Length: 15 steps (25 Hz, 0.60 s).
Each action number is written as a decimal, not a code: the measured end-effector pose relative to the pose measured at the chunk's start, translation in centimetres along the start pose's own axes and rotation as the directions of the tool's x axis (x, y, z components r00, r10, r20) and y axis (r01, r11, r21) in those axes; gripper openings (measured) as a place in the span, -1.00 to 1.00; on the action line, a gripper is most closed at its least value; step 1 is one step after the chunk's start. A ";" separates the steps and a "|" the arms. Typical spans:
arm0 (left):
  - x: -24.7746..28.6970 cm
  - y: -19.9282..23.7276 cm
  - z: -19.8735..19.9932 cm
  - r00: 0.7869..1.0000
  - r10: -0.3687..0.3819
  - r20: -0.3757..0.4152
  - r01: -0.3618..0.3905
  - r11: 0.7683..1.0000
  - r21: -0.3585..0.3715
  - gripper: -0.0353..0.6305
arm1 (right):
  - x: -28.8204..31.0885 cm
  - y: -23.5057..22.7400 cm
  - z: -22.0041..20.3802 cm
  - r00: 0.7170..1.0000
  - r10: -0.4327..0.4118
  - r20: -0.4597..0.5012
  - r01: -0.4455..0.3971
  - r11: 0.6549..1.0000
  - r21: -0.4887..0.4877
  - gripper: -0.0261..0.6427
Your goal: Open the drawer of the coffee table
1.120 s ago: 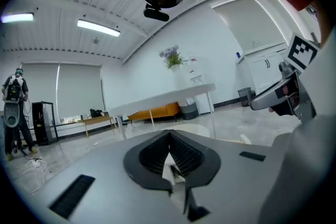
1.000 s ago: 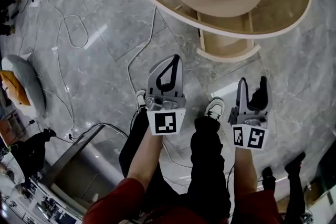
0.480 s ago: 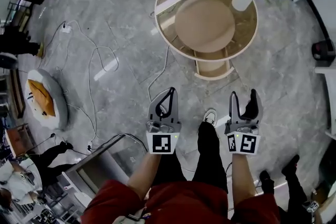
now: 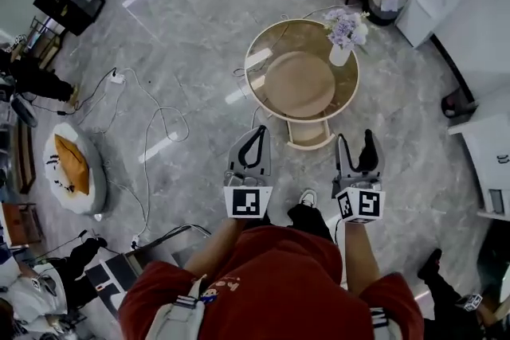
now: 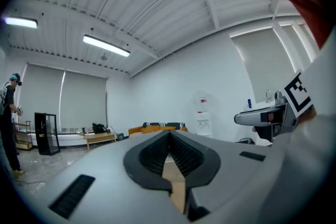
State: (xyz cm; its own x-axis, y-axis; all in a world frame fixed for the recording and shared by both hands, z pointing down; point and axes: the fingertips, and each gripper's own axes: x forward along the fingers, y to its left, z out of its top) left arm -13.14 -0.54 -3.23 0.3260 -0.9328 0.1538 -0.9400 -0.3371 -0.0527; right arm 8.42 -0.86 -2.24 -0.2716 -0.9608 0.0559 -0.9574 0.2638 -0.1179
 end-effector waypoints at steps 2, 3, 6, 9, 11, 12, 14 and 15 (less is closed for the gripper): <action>-0.3 0.6 1.6 0.999 0.012 0.032 -0.012 1.000 0.007 -0.85 | -0.2 0.5 1.8 0.999 0.010 0.033 -0.010 1.000 -0.004 -0.08; -0.3 1.0 2.4 0.998 0.015 0.053 -0.016 1.000 0.013 -0.85 | -0.2 0.7 2.6 0.999 0.013 0.047 -0.013 1.000 -0.006 -0.08; -0.7 2.1 3.8 0.995 0.023 0.098 -0.027 0.999 0.032 -0.85 | -0.5 1.0 4.1 0.998 0.010 0.066 -0.008 0.999 -0.033 -0.08; -1.1 3.3 4.5 0.994 0.025 0.110 -0.032 0.998 0.059 -0.85 | -0.7 1.2 5.9 0.994 0.004 0.107 -0.003 1.000 -0.015 -0.08; -1.2 4.0 5.0 0.992 0.022 0.124 -0.033 0.996 0.082 -0.85 | -0.9 1.2 7.0 0.990 -0.002 0.140 -0.002 1.000 0.022 -0.08; -1.3 4.3 5.1 0.991 0.024 0.129 -0.035 0.996 0.081 -0.85 | -1.0 1.2 7.3 0.989 -0.007 0.149 0.003 1.000 0.023 -0.08; -1.6 5.0 5.0 0.991 0.032 0.129 -0.042 0.997 0.072 -0.85 | -1.0 1.6 7.5 0.988 -0.015 0.152 0.016 1.000 -0.003 -0.08; -1.6 5.4 5.0 0.991 0.034 0.127 -0.044 0.996 0.073 -0.85 | -0.9 1.9 7.5 0.989 -0.018 0.148 0.021 1.000 -0.019 -0.08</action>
State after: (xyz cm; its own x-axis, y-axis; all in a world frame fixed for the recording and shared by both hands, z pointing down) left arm -18.23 -1.48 -8.67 0.3040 -0.9523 0.0252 -0.9434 -0.3046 -0.1313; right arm 7.63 -0.15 -9.95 -0.2370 -0.9674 -0.0894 -0.9645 0.2453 -0.0978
